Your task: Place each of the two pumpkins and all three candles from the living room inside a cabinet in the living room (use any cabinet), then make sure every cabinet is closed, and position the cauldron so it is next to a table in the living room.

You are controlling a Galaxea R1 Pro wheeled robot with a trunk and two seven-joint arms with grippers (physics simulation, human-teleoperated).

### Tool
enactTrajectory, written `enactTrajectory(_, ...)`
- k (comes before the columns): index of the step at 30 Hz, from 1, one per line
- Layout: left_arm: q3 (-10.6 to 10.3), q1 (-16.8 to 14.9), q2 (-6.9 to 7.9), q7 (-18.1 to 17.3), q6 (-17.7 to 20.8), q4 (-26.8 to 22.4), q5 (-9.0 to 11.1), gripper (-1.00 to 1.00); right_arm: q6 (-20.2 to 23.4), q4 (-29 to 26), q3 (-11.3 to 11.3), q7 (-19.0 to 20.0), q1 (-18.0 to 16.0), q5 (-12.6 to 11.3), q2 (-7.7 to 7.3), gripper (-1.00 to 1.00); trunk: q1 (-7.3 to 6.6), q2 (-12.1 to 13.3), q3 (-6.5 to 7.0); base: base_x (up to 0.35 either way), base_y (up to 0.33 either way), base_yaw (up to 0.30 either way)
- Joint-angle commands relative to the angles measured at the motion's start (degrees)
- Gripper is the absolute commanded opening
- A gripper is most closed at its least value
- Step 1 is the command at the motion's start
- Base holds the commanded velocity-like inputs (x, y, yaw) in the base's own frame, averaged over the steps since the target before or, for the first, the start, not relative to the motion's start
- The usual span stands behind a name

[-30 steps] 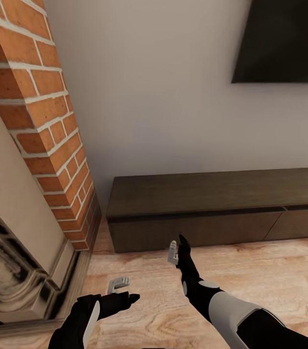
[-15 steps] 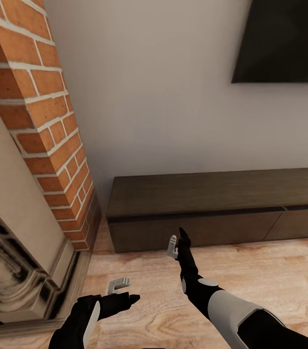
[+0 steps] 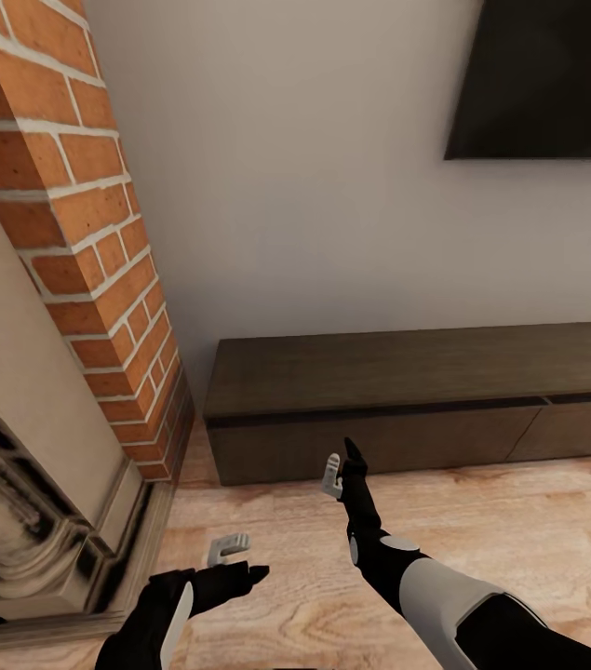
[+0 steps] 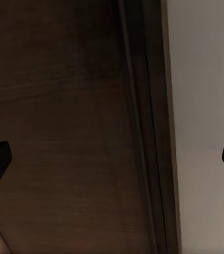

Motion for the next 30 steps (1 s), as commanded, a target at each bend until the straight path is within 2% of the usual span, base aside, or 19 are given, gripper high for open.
enactTrajectory(1,0.36,-0.04,-0.09,-0.52,0.16,0.06,-0.50,1.00,0.30,0.13,-0.21,-0.18,-0.03,0.57,0.02,1.00,-0.01,-0.02,-0.05,0.000,0.000,0.000)
enactTrajectory(17,0.35,-0.02,-0.09,-0.51,-0.07,0.29,-0.48,1.00,-0.23,3.18,-0.14,0.10,-0.03,0.57,0.02,1.00,-0.01,-0.02,-0.05,0.016,0.006,0.000)
enactTrajectory(30,0.35,-0.01,-0.09,-0.51,-0.07,0.29,-0.48,1.00,-2.09,4.35,-0.20,0.24,-0.03,0.58,0.02,1.00,-0.01,-0.02,-0.05,0.172,0.073,0.000)
